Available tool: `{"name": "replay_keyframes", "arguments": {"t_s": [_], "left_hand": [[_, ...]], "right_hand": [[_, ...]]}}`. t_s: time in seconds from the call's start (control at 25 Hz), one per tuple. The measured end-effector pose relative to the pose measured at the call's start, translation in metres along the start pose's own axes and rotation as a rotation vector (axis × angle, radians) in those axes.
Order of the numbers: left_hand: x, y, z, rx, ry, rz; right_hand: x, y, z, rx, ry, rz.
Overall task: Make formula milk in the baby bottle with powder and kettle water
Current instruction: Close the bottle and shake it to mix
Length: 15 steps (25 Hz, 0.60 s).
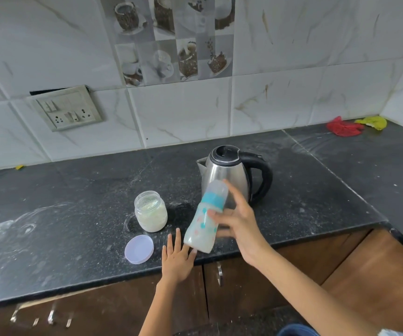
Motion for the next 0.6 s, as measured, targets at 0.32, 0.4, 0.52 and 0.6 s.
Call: {"name": "replay_keyframes", "arguments": {"t_s": [0.32, 0.4, 0.52, 0.6], "left_hand": [[-0.002, 0.002, 0.000, 0.025, -0.005, -0.010], [-0.001, 0.002, 0.001, 0.027, 0.003, 0.001], [-0.001, 0.002, 0.001, 0.021, -0.002, -0.009], [-0.003, 0.003, 0.000, 0.027, -0.005, -0.016]], "right_hand": [[-0.004, -0.005, 0.003, 0.049, -0.023, 0.017], [-0.020, -0.031, 0.014, 0.206, -0.088, 0.202], [-0.012, -0.013, 0.008, 0.106, -0.039, 0.072], [0.000, 0.005, -0.004, 0.019, 0.000, -0.001]]}}
Point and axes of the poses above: each hand's wrist, its own z-axis towards the middle knuckle, its own y-axis out of the palm, x = y × z, the point moved 9 cm from there along z, towards the middle knuckle, and after that the axes turned 1 degree about -y, right-handed, at the moved point
